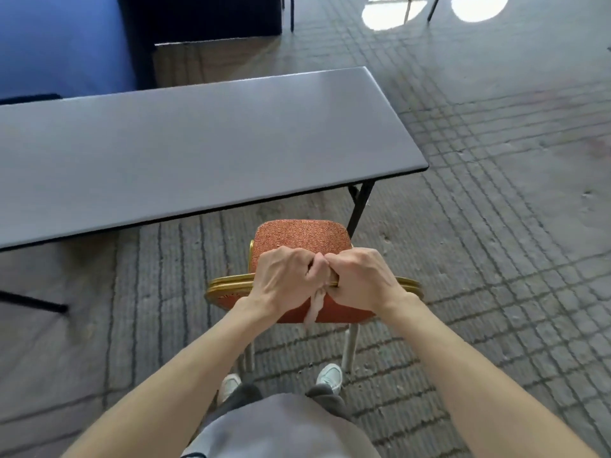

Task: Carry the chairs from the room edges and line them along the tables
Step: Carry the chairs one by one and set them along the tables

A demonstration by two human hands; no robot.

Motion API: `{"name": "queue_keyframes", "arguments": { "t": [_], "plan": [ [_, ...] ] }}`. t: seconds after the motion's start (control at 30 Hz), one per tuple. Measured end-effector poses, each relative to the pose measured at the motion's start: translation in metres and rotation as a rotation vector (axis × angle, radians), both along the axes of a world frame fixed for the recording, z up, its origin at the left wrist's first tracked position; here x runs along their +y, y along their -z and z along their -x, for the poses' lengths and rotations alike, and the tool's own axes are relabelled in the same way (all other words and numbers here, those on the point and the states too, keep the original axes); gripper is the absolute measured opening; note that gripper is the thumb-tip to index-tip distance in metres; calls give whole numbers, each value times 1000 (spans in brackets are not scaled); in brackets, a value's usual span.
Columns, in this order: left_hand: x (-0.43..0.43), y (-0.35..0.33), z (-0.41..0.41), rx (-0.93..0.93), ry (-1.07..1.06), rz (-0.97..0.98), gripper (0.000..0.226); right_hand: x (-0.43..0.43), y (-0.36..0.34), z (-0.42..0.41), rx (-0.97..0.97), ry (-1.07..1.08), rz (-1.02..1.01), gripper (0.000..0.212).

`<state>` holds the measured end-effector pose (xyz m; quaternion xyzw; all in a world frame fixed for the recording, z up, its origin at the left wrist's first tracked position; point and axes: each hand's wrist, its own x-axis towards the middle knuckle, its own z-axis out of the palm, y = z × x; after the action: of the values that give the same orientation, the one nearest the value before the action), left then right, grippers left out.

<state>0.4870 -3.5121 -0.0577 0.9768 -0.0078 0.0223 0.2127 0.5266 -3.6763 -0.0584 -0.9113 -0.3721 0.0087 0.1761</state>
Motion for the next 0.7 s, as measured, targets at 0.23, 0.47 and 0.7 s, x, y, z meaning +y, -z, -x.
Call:
{"name": "queue_keyframes", "arguments": {
  "t": [0.23,0.47,0.7],
  "plan": [
    [-7,-9,-5,16,-87,100,53,-4,-3,-21,8,-74,-22,15],
    [-19,8,22,-15,-196,-2,61,-9,8,5,-9,-102,-10,13],
    [-75,5,54,-1,-348,22,62,-52,16,11,25,-241,24,11]
  ]
}}
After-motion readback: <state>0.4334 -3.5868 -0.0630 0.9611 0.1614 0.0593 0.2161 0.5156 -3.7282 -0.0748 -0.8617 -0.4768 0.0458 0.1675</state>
